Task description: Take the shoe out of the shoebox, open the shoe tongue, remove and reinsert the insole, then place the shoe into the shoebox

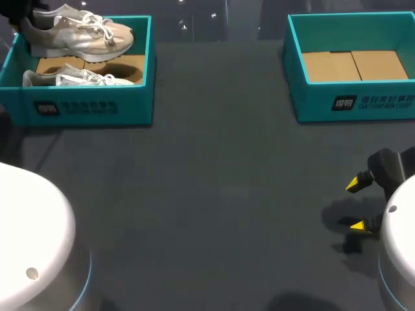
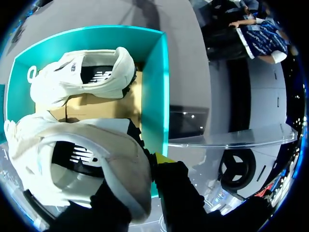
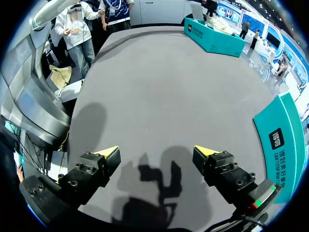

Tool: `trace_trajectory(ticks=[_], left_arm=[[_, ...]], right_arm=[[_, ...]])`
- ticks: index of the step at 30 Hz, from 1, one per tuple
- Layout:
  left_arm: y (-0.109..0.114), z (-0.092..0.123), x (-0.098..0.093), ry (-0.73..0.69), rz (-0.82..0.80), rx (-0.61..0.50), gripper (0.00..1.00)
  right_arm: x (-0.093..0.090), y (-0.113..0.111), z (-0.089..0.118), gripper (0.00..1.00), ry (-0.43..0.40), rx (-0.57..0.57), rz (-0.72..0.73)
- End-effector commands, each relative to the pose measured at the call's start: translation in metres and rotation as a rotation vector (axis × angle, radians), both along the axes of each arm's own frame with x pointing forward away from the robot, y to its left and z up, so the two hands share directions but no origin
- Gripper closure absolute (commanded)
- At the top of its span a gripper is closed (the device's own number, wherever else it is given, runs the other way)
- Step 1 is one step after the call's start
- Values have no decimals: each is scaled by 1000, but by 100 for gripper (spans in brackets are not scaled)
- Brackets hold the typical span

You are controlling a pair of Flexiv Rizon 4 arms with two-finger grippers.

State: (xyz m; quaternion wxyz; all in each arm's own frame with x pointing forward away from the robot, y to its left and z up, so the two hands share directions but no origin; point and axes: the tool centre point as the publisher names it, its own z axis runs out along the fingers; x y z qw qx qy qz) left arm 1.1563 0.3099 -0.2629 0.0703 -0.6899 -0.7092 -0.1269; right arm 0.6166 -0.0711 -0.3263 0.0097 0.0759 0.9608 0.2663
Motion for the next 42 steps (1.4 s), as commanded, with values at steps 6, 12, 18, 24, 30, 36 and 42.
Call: trace_trajectory(ticks=[6,12,18,24,30,36,42], left_arm=[[-9,-13,6,16,-10,8,100],[-11,-22,12,17,22,11,100],[-14,-30,19,23,47,-3,100],[-19,-37,25,20,60,0,100],[-23,-44,29,21,65,5,100],[-23,-52,29,25,61,6,100],[-23,-57,31,27,59,6,100]], right_arm=[[-2,0,1,0,-3,-1,-1],[-2,0,1,0,-3,-1,-1],[-2,0,1,0,-3,-1,-1],[-2,0,1,0,-3,-1,-1],[-2,0,1,0,-3,-1,-1],[-2,0,1,0,-3,-1,-1],[-2,0,1,0,-3,-1,-1]])
